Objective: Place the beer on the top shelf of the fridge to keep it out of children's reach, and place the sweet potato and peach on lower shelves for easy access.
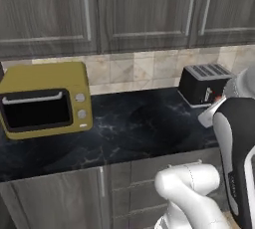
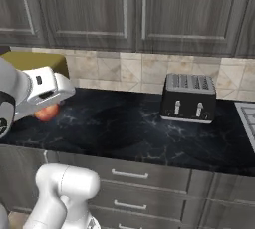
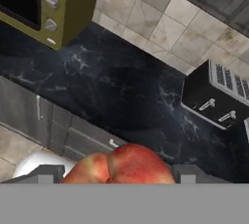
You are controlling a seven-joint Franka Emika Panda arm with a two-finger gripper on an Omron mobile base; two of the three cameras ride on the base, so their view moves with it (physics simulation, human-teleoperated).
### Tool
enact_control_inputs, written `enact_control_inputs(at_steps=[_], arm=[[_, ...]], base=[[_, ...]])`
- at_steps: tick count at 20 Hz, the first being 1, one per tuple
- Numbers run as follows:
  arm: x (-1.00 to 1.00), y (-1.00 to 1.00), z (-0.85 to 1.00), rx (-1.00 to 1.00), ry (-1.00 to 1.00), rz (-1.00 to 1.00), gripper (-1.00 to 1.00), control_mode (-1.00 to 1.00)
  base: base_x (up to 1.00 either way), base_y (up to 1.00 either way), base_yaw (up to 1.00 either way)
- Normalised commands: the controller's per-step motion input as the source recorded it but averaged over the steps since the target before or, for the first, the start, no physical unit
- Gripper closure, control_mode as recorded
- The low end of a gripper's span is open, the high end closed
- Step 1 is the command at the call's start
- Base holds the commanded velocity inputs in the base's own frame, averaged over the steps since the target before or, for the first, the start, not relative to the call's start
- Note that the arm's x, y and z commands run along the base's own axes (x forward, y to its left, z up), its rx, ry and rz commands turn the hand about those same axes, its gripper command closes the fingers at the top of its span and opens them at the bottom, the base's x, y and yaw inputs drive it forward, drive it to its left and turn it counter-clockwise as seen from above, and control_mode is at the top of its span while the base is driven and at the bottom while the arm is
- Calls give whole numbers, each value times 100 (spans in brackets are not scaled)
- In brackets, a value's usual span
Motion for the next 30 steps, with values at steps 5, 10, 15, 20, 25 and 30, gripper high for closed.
enact_control_inputs(at_steps=[5, 10, 15, 20, 25, 30], arm=[[0, 0, 0, 0, 0, 0, 100, 100], [0, 0, 0, 0, 0, 0, 100, 100], [0, 0, 0, 0, 0, 0, 100, 100], [0, 0, 0, 0, 0, 0, 100, 100], [0, 0, 0, 0, 0, 0, 100, 100], [0, 0, 0, 0, 0, 0, 100, 100]], base=[[-95, 26, 44], [-53, 29, 61], [-19, 47, 63], [-6, 79, 58], [5, 99, 46], [28, 100, 40]])
